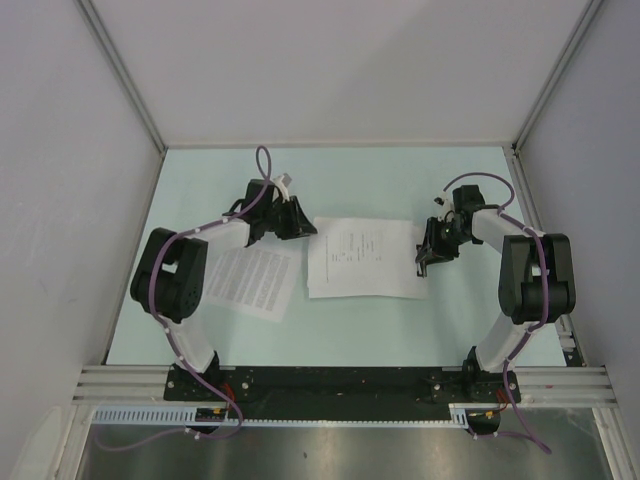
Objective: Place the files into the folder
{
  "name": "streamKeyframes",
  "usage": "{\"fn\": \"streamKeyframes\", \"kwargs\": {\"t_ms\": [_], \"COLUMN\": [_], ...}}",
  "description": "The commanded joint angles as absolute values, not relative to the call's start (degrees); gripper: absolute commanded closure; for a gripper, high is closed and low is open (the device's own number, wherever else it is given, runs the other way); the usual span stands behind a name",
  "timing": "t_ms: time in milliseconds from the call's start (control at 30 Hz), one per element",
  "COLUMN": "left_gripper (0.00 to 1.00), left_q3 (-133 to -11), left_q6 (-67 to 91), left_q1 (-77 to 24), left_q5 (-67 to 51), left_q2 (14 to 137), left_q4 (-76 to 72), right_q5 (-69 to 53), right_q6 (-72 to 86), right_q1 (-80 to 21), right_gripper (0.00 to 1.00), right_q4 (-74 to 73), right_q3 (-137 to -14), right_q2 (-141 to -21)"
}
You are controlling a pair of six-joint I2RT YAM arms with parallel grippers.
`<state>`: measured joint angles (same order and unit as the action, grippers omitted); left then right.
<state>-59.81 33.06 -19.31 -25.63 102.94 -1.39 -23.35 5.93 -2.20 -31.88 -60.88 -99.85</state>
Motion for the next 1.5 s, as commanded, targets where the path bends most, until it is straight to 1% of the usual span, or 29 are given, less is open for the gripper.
{"fn": "streamKeyframes", "kwargs": {"t_ms": [0,100,333,500,600,633,733,800,833,900,967,1000,1100,1133,1233,1467], "left_gripper": [0.62,0.55,0.57,0.57,0.54,0.5,0.43,0.45,0.49,0.52,0.52,0.51,0.44,0.4,0.36,0.39], "left_q3": [-59.9,-59.2,-56.0,-55.4,-56.1,-56.0,-55.1,-54.8,-54.8,-54.9,-53.8,-53.3,-51.1,-50.4,-48.0,-47.5], "left_q6": [34.3,34.5,34.5,36.8,37.1,37.4,37.5,37.5,37.5,37.9,38.7,39.2,40.9,42.2,44.5,44.7], "left_q1": [-19.9,-20.0,-20.7,-21.4,-22.1,-22.1,-22.1,-22.1,-22.1,-22.2,-22.2,-22.2,-22.3,-22.3,-22.8,-23.5], "left_q5": [-26.1,-26.8,-26.1,-28.8,-28.9,-28.9,-27.7,-27.5,-27.6,-27.6,-27.4,-27.6,-27.7,-27.9,-27.8,-27.8], "left_q2": [98.1,97.4,94.5,96.2,96.9,96.8,95.7,95.6,95.8,95.7,94.9,94.3,91.7,90.4,88.7,88.5], "left_q4": [-4.1,-4.0,-4.8,-8.2,-8.4,-9.1,-9.8,-9.8,-9.7,-9.6,-10.7,-11.1,-12.2,-13.2,-14.8,-15.0], "right_q5": [-24.6,-24.7,-24.5,-24.3,-24.3,-24.3,-24.2,-24.3,-24.3,-24.3,-24.3,-24.3,-24.3,-24.3,-24.3,-24.2], "right_q6": [6.2,6.2,6.2,6.4,6.2,6.3,6.3,6.3,6.3,6.3,6.4,6.2,6.3,6.4,6.3,6.3], "right_q1": [-2.5,-2.5,-2.7,-2.8,-2.8,-2.9,-2.8,-2.9,-2.8,-2.9,-2.8,-2.9,-2.9,-2.8,-2.8,-2.9], "right_gripper": [1.0,1.0,1.0,1.0,1.0,1.0,1.0,1.0,1.0,1.0,1.0,1.0,1.0,1.0,1.0,1.0], "right_q4": [-31.0,-31.1,-31.2,-31.2,-31.2,-31.2,-31.2,-31.0,-30.9,-30.9,-31.0,-30.9,-30.9,-30.8,-30.8,-31.0], "right_q3": [-61.8,-61.8,-61.8,-61.8,-61.8,-61.8,-61.8,-61.8,-61.8,-61.8,-61.8,-61.8,-61.8,-61.8,-61.8,-61.8], "right_q2": [-99.4,-99.3,-99.4,-99.5,-99.5,-99.5,-99.6,-99.7,-99.8,-99.7,-99.8,-99.8,-99.7,-99.7,-99.8,-99.9]}}
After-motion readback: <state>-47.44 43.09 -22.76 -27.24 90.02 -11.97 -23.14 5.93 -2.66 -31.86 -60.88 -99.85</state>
